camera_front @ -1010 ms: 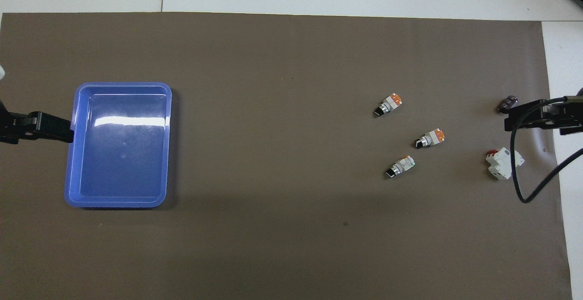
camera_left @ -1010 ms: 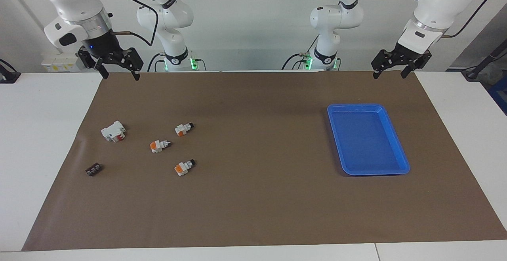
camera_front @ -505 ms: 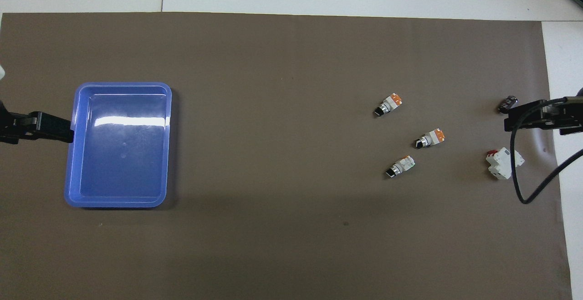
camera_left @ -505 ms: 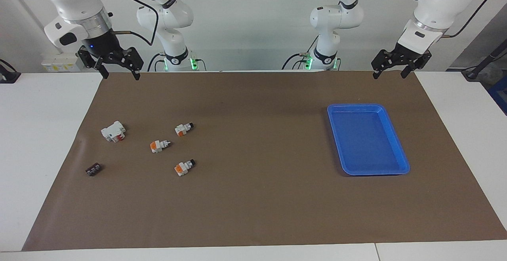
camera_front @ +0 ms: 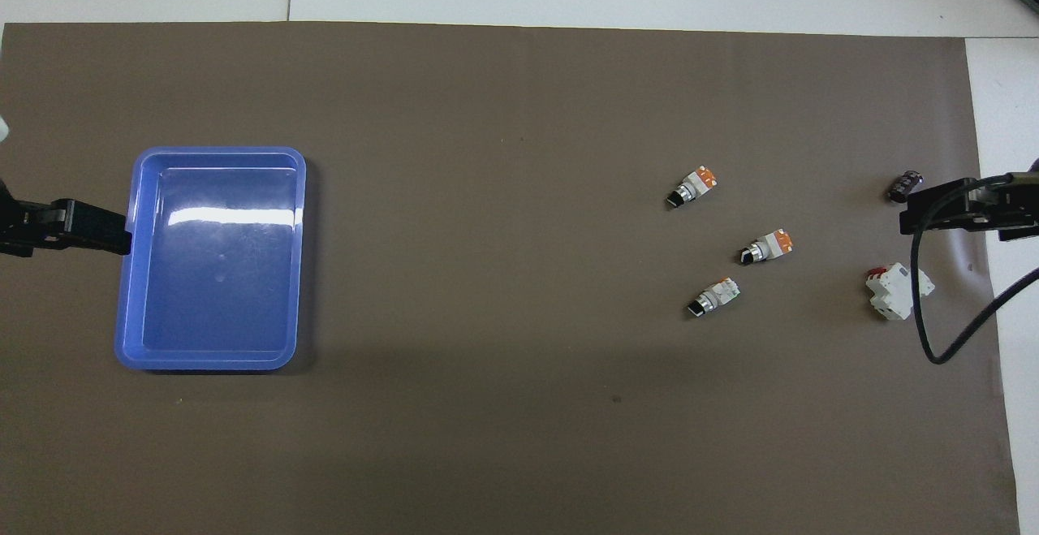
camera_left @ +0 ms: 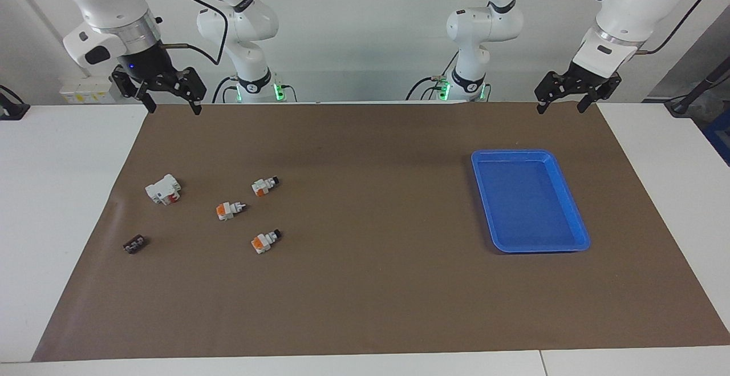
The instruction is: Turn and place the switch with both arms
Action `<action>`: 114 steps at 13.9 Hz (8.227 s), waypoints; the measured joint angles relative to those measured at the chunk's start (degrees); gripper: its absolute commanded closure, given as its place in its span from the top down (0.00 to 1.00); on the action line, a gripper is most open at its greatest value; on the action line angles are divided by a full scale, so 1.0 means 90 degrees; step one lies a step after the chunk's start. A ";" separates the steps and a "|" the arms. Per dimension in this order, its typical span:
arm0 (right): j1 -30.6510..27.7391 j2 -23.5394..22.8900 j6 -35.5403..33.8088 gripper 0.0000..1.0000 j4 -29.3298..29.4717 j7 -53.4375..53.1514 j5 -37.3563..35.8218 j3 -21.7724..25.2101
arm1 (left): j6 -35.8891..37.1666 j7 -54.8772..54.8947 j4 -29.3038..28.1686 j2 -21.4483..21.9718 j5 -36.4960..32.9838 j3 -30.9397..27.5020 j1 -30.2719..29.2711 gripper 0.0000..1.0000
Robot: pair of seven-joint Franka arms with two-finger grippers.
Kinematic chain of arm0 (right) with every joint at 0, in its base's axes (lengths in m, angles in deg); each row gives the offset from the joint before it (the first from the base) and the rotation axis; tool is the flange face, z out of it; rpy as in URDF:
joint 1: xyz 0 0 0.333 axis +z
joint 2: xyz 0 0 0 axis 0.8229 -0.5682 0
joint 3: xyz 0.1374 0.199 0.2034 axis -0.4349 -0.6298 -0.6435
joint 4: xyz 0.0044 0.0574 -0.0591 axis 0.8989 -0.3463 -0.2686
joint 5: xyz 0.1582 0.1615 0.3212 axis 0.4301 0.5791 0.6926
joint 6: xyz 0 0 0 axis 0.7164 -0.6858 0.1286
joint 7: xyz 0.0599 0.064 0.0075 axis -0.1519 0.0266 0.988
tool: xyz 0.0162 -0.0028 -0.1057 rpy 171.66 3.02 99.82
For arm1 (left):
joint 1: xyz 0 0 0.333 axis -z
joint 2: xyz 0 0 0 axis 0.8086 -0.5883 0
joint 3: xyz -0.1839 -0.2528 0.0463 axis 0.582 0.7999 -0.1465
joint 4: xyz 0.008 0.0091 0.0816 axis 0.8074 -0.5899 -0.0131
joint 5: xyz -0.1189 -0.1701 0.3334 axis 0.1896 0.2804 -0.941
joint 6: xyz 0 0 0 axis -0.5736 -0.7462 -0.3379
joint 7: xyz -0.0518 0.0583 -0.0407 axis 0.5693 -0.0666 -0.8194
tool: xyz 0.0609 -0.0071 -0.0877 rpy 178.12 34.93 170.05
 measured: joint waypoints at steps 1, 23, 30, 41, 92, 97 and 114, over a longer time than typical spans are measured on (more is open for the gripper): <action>0.0000 0.0002 0.0000 1.00 0.0000 0.0000 0.0000 0.0000 | 0.0000 0.0000 0.0000 0.0000 0.0000 0.0000 0.0000 1.00; 0.0259 0.0496 0.1562 1.00 -0.1806 0.2477 0.0004 -0.0175 | -0.0834 -0.0004 0.0110 -0.0014 0.0000 0.0011 0.0001 1.00; 0.0660 0.1148 0.2217 1.00 -0.3284 0.7177 0.0004 -0.0192 | -0.0305 -0.0004 0.1184 -0.0927 0.0000 0.0050 0.0006 1.00; 0.0816 0.0333 0.4080 1.00 -0.4142 0.9773 0.0004 -0.0177 | -0.0720 -0.0002 0.0969 -0.1119 0.0000 0.0097 0.0021 1.00; 0.1953 -0.0297 0.5603 0.00 -0.2084 0.8687 0.2822 -0.2097 | -0.1519 -0.2936 -0.1776 0.0244 0.5810 0.0189 0.0508 0.47; 0.2028 -0.0303 0.5788 0.00 -0.2085 0.8586 0.2821 -0.2097 | -0.1607 -0.3035 -0.2007 0.0397 0.6146 0.0280 0.0525 0.42; 0.2027 -0.0311 0.5860 0.00 -0.2084 0.8564 0.2819 -0.2089 | -0.2671 -0.3057 -0.2594 0.0646 0.6681 0.0326 0.1029 0.20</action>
